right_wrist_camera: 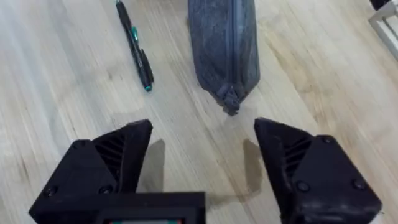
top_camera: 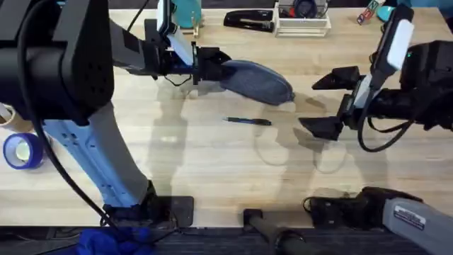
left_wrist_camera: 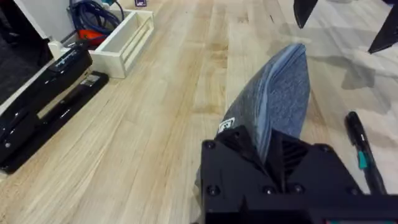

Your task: Unzip the bag, pick up the pens from the table one at a time and place them inside, then zip the bag closed.

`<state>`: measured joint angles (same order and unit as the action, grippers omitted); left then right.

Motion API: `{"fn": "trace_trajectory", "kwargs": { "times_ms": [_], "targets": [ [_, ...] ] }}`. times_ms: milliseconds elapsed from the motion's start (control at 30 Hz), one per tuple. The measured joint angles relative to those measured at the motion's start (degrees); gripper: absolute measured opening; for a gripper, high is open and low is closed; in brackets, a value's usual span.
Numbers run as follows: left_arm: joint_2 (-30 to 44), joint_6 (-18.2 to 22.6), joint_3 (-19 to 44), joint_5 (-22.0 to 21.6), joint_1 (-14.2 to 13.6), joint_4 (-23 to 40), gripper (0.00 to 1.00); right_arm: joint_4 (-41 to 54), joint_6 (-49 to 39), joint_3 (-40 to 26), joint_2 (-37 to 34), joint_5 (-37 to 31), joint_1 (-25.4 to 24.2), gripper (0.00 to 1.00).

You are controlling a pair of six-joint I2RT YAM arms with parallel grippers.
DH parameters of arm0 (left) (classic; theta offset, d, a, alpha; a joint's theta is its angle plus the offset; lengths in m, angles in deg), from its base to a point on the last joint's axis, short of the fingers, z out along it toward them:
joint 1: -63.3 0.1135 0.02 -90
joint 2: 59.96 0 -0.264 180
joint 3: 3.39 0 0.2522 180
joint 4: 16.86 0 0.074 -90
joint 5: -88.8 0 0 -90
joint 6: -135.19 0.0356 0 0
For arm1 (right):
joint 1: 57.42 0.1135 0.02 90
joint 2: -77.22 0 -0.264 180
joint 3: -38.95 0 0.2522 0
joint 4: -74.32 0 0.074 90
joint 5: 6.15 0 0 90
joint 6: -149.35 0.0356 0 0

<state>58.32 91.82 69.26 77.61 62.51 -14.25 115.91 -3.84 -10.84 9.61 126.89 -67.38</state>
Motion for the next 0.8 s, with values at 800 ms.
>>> {"fn": "trace_trajectory", "kwargs": {
  "times_ms": [800],
  "targets": [
    [0.0, 0.0, 0.0, 0.0, 0.0, 0.2, 0.043, -15.4, 2.8, 2.1, -11.8, 3.7, 0.3, 0.997]
  ]
}}
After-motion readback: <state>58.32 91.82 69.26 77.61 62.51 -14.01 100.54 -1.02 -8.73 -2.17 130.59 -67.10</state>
